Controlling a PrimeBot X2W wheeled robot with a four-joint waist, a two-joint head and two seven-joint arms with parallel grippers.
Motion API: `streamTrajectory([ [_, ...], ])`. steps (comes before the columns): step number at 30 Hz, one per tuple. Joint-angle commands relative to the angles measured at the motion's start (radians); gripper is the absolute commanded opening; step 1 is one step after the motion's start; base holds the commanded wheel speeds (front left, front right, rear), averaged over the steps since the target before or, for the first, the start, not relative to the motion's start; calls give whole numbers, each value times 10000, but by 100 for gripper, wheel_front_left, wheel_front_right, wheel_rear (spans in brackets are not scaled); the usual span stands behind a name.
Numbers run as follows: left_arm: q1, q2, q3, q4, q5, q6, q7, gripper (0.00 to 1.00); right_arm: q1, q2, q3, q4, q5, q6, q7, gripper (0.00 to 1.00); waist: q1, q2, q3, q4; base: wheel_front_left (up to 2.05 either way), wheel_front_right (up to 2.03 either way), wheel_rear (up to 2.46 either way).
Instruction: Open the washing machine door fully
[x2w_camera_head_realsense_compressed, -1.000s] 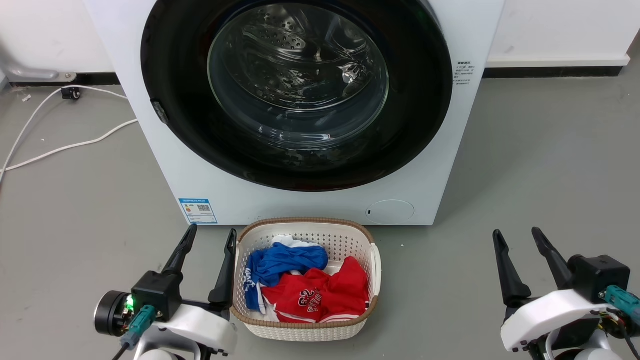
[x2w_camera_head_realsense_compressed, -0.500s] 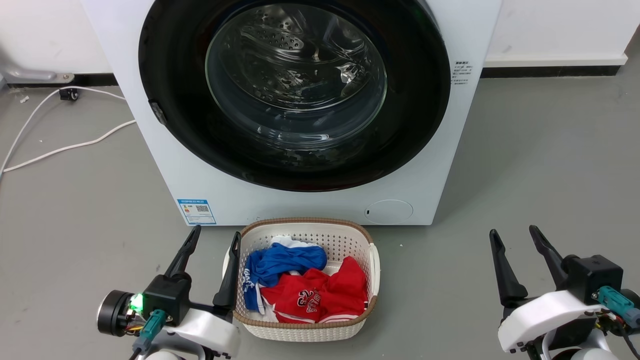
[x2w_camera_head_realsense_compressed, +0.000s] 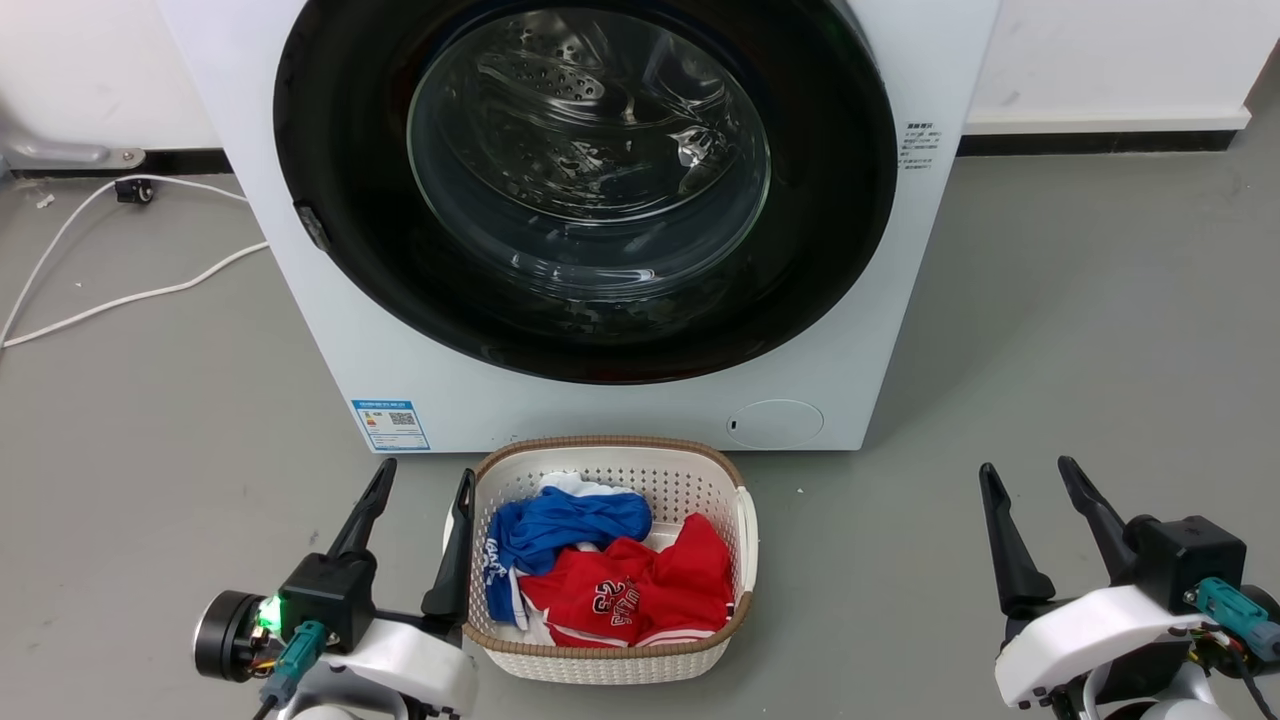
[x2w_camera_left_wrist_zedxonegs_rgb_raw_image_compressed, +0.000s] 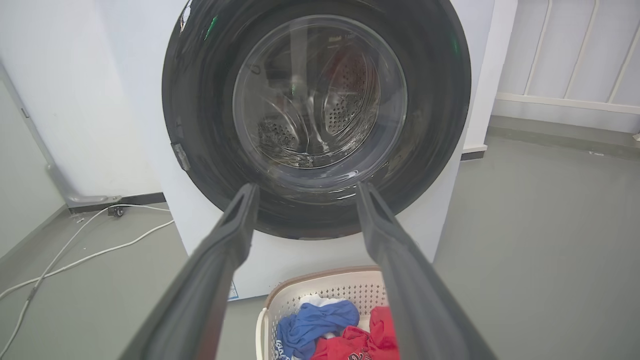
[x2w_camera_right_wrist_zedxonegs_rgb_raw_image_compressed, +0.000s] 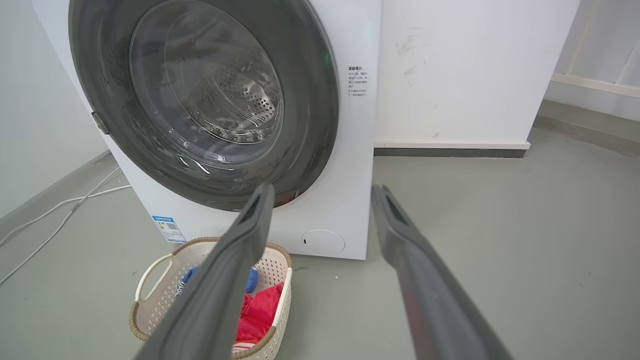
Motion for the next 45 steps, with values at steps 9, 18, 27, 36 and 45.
streamTrajectory([
  [9, -107, -1, 82, 174, -110, -9, -26, 100, -34, 25, -22, 93, -4, -3, -110, 100, 0, 0, 44, -18, 0, 0, 0],
  [18, -103, -5, 99, 229, -89, 73, -26, 100, -86, 25, 13, 173, 374, -3, 58, 0, 0, 0, 47, -45, 0, 0, 0],
  [27, -101, -15, 120, 196, -134, 118, -26, 100, -200, 24, 69, 224, 6439, -1, 516, 0, 0, 0, 100, -97, 0, 0, 0],
  [36, -224, -44, 161, 144, -175, 173, -26, 100, -574, 13, -559, -47, 14465, 1, 1030, 0, 0, 0, 318, -169, 0, 0, 0],
  [45, -629, -76, 215, -122, -167, 89, -26, 100, -1874, -778, -1442, 747, 16750, 1, 1444, 0, 0, 0, 1097, -125, 0, 0, 0],
])
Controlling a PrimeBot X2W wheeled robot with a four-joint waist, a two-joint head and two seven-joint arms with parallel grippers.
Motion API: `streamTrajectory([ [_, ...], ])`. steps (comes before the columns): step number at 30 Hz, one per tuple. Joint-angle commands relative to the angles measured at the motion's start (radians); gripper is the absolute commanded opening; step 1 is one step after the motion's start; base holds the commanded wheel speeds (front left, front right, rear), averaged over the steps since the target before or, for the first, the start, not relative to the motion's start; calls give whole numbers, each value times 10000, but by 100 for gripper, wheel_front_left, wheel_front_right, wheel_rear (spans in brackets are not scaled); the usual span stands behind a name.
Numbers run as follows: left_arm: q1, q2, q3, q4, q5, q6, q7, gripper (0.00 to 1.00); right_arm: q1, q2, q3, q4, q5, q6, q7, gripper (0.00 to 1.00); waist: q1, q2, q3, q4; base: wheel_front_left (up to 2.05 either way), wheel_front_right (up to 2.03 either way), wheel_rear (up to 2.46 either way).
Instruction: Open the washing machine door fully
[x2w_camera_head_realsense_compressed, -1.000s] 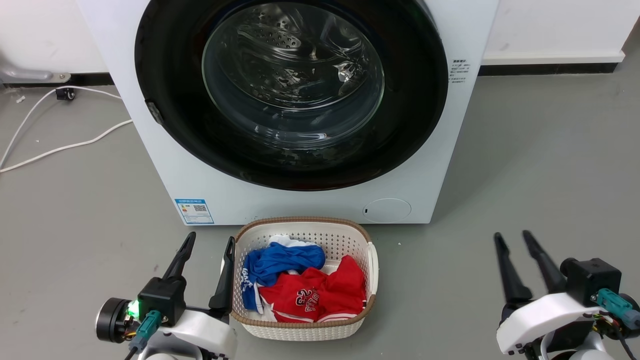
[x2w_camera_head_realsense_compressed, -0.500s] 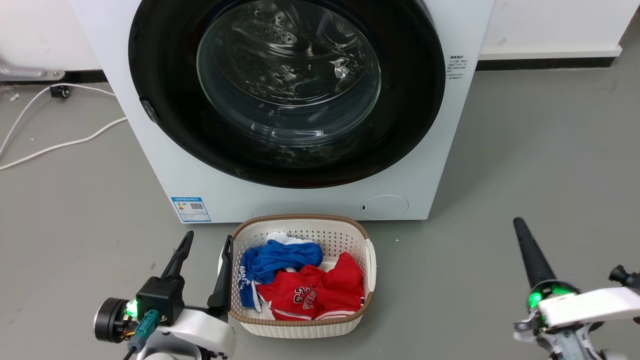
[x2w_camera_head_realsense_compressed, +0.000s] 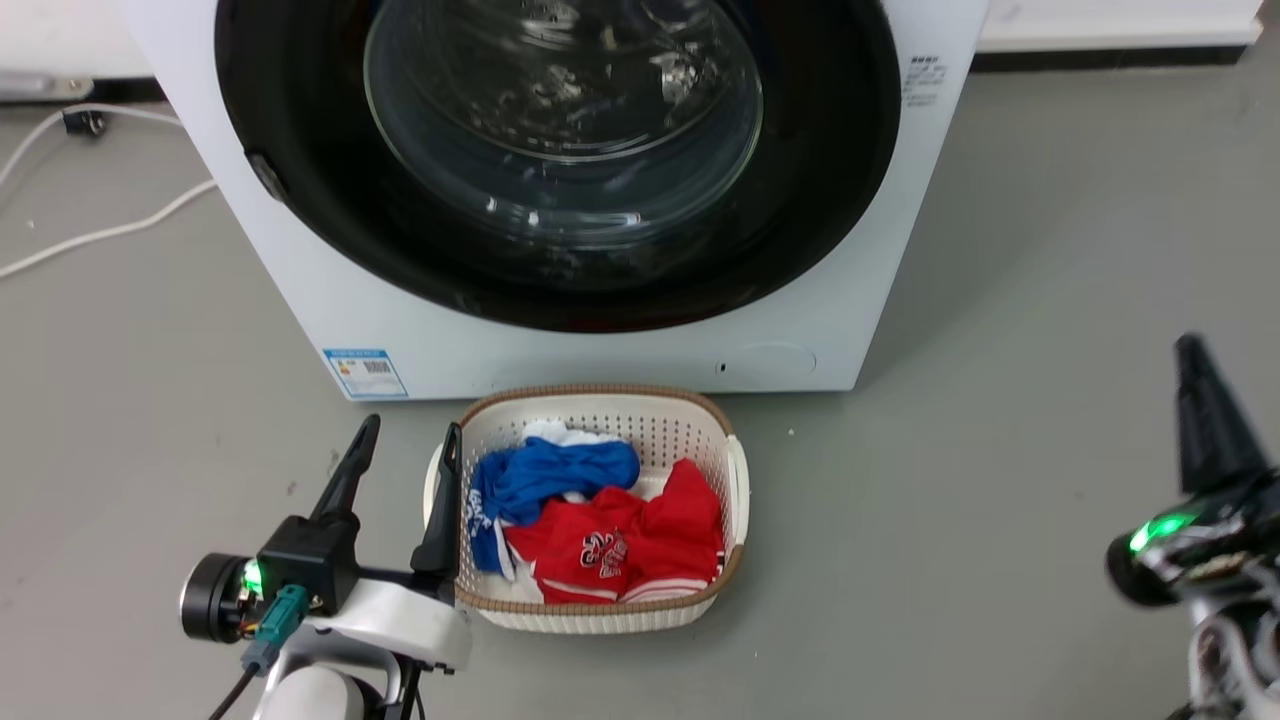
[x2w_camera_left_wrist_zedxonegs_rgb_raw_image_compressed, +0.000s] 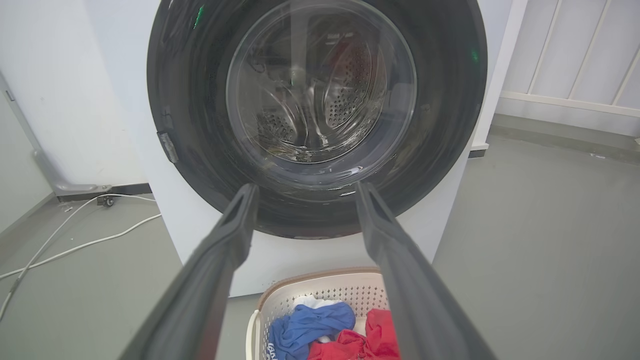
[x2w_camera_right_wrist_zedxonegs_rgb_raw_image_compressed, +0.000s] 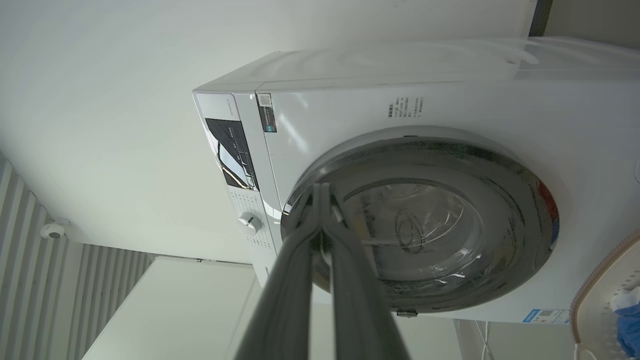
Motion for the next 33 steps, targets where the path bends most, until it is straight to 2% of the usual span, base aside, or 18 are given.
streamTrajectory([
  [1, -145, -8, 21, -77, 34, -23, -26, 100, -407, -233, -6, 155, 222, 4, 62, 0, 0, -1, 280, 61, 0, 0, 0],
  [7, -616, -75, 55, -349, 99, -43, -26, 100, -1928, -1507, 445, 1324, 1256, 4, 191, 0, 0, -1, 1262, 251, 0, 0, 0],
  [16, -1503, -245, 21, -752, 183, -143, -26, 100, -4761, -3611, 2616, 3155, 2418, 4, 882, 0, 0, -1, 2619, 651, 0, 0, 0],
  [19, -1731, -315, -28, -891, 231, -153, -26, 100, -5798, -4112, 3477, 3893, 2797, 4, 944, 0, 0, -1, 2982, 777, 0, 0, 0],
  [25, -2139, -399, -147, -1202, 362, -228, -26, 100, -8153, -4771, 5300, 5365, 3443, 4, 1127, 0, 0, -1, 3696, 971, 0, 0, 0],
  [26, -2139, -399, -147, -1202, 362, -228, -26, 100, -8153, -4771, 5300, 5365, 3443, 4, 1127, 0, 0, -1, 3696, 971, 0, 0, 0],
  [33, -2519, -476, -245, -1489, 390, -326, -26, 100, -10565, -4859, 7256, 6655, 3895, 4, 1537, 0, 0, -1, 4345, 1147, 0, 0, 0],
])
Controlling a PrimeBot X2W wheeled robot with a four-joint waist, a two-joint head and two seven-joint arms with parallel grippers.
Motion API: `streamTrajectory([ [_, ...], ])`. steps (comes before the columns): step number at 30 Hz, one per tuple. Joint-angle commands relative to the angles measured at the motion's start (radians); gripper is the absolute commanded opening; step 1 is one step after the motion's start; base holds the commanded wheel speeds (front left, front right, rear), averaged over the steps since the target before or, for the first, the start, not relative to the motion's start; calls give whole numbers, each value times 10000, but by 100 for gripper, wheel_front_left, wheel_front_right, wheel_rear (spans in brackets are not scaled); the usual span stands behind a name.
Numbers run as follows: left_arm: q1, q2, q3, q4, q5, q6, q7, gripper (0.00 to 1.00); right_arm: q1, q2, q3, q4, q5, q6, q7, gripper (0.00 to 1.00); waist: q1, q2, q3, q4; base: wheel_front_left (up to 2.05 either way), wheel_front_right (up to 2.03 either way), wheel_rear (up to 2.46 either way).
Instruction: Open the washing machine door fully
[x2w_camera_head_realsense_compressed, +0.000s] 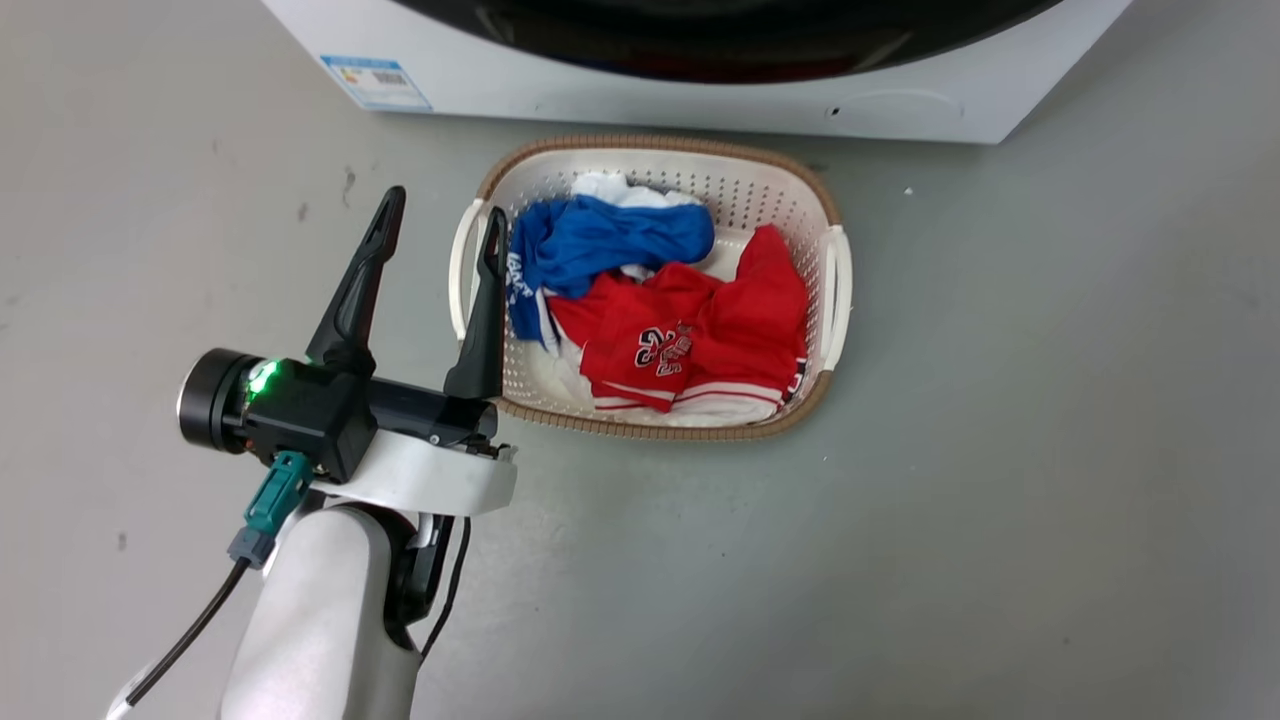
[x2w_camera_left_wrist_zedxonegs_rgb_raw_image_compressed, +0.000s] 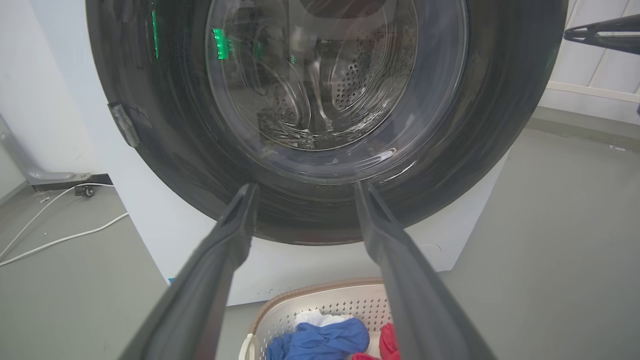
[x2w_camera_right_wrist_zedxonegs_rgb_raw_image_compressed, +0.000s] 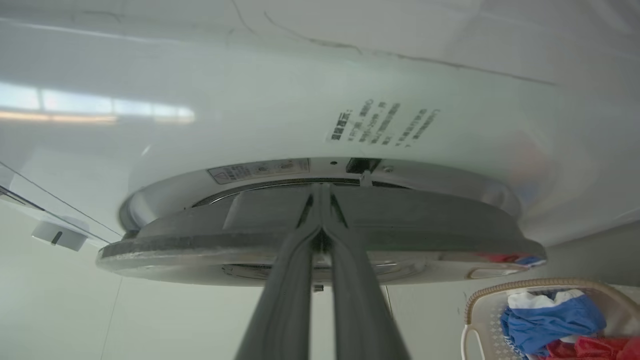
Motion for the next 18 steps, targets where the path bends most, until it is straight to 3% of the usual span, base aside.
streamTrajectory([
  [1, -161, -8, -6, -33, -24, -55, -26, 100, -210, 0, 98, 109, 71, 4, 0, 0, -1, 0, 138, 82, 0, 0, 0],
  [10, -414, -110, -120, -66, 107, -106, -26, 100, -2024, 255, 1719, 1026, 469, 4, 442, 0, -1, 0, 610, 135, 0, 0, 0],
  [18, -523, -182, -160, 14, 155, -123, -24, 100, -2605, 295, 2737, 1160, 849, 4, 1092, 0, -1, 0, 731, 148, 0, 0, 0],
])
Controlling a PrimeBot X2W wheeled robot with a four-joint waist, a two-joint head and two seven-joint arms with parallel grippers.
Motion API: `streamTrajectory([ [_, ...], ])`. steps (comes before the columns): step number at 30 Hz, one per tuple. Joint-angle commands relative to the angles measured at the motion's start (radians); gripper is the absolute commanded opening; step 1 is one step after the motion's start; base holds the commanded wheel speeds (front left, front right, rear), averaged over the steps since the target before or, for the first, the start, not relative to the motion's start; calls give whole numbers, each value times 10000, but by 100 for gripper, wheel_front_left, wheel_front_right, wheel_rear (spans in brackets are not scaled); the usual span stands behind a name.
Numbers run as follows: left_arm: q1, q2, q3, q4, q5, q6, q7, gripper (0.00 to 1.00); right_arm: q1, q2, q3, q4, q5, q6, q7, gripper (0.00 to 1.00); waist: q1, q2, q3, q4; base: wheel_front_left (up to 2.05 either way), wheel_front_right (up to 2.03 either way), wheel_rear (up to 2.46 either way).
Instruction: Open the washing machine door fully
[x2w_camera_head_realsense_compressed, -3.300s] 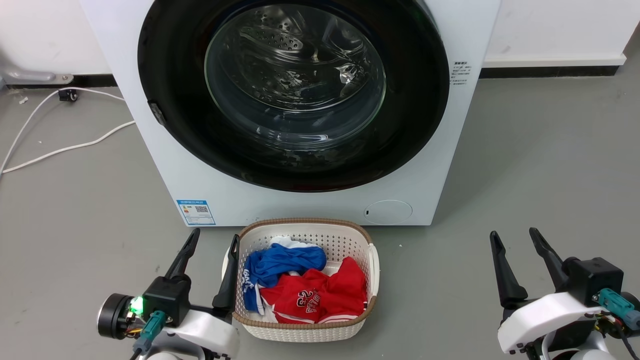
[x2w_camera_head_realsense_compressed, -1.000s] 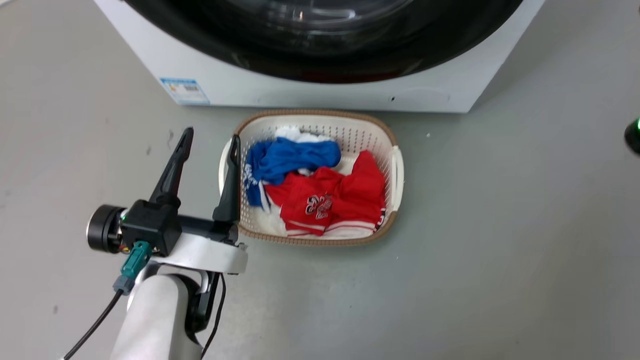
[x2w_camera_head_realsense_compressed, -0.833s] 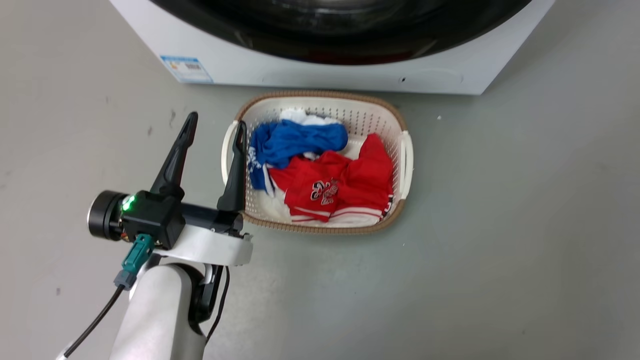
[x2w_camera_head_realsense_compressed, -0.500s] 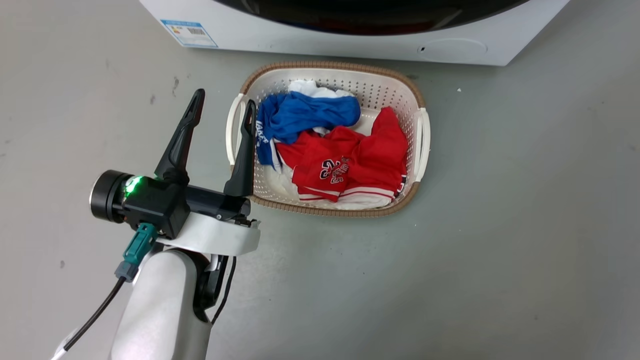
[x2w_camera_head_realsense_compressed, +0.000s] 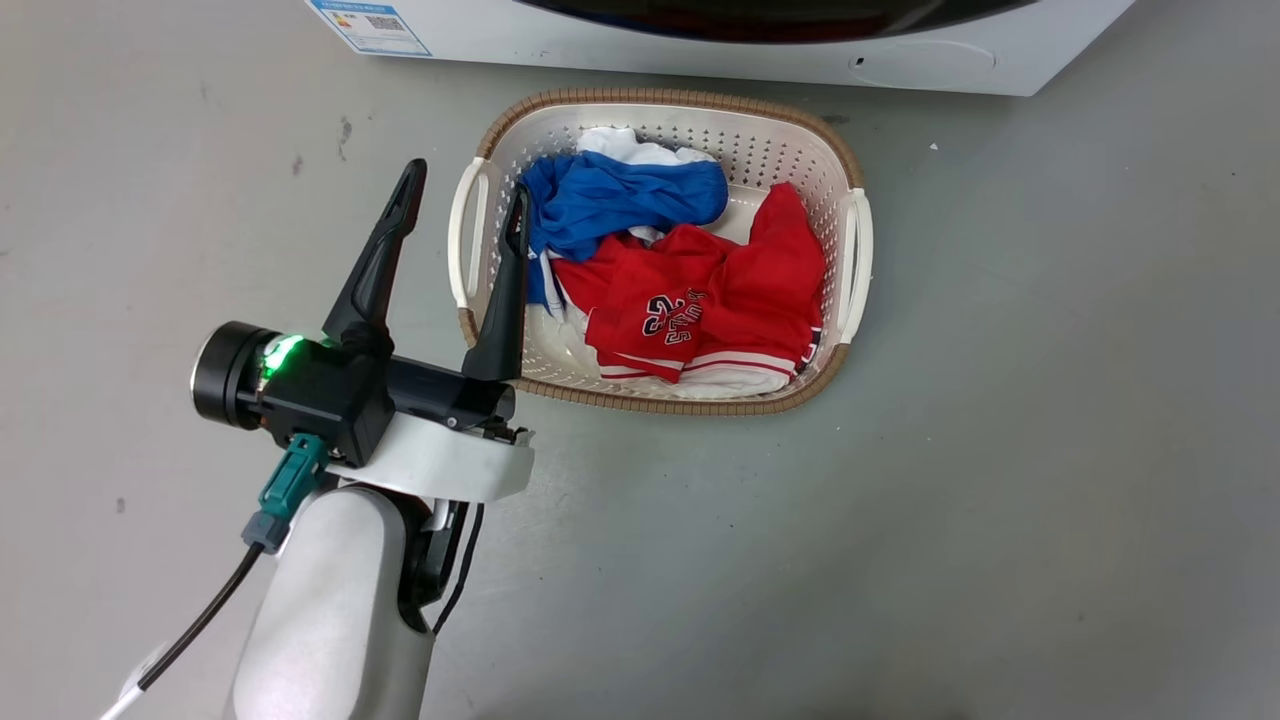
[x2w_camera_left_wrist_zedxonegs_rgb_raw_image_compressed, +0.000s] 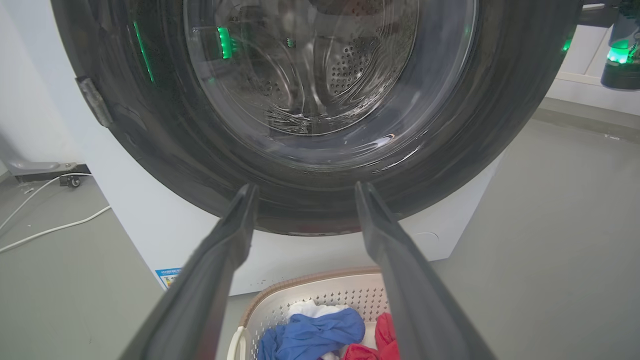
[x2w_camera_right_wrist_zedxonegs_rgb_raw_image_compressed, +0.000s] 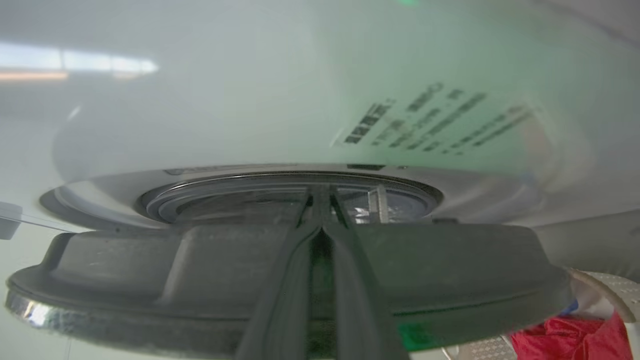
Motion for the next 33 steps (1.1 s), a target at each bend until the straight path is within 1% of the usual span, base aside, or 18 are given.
streamTrajectory([
  [1, -161, -42, -2, 19, 55, -2, -24, 100, -61, 143, 154, -129, 87, 4, 196, 0, -1, 0, -6, -8, 0, 0, 0],
  [6, -120, -64, 34, 139, 73, -12, -24, 100, 151, -6, 683, -445, 338, 17, 642, 0, -1, 0, -177, -73, 0, 0, 0],
  [13, 132, -74, 180, 343, 75, -43, -26, 100, 942, -338, 1365, -1167, 630, 15, 732, 0, -1, 0, -818, -148, 0, 0, 0],
  [18, 497, -81, 272, 539, 45, -48, -24, 100, 1800, -546, 1825, -2039, 935, 15, 760, 0, -1, 0, -1559, -216, 0, 0, 0],
  [23, 997, -87, 345, 706, 5, -74, -24, 100, 2730, -840, 2206, -3122, 1251, 14, 520, 0, -1, 0, -2307, -268, 0, 0, 0],
  [33, 1973, -108, 273, 1099, -16, -125, -26, 100, 4463, -1190, 2940, -5611, 1590, 14, -311, 0, -1, 0, -3676, -217, 0, 0, 0],
])
